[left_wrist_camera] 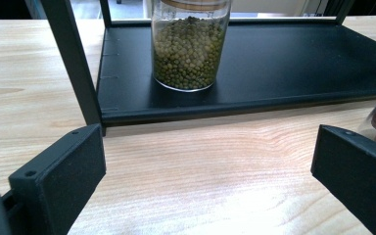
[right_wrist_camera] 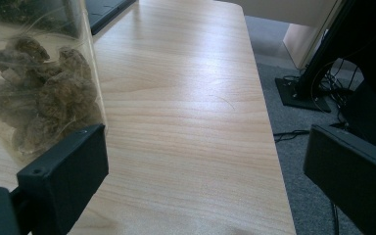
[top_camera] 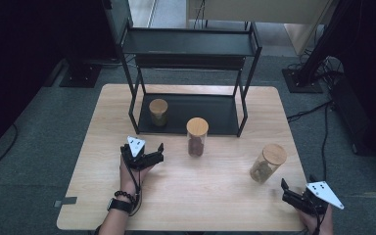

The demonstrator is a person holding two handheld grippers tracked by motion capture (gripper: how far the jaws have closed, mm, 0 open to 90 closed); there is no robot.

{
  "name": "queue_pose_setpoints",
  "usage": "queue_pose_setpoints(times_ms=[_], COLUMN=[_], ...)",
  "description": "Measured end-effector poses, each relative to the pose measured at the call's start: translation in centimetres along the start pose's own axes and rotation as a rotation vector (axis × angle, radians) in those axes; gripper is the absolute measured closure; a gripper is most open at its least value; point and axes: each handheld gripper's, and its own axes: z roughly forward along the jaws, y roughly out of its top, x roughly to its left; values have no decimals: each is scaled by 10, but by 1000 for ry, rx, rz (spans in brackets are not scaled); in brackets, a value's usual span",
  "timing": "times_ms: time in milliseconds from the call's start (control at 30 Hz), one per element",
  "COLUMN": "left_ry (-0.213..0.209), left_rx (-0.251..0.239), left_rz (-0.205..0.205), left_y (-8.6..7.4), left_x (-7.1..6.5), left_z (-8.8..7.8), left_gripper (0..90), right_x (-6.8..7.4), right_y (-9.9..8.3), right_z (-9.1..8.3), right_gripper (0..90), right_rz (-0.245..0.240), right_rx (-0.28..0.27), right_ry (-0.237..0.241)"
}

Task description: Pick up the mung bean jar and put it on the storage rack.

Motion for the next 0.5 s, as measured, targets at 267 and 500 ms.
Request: queue_pose_setpoints(times_ms=[267, 500], left_ry=[-7, -11], left_rx=[-4, 3], left_rz=[4, 10], left_y=[-5, -8], left_x=[2, 5], left_z=[-11, -20], left_gripper=[0, 0], right_x=[0, 0], right_y=[0, 0], right_z=[0, 0], right_gripper=[27, 27], right_rz=[-2, -3], right_rx=[0, 1], right_ry=[-2, -4])
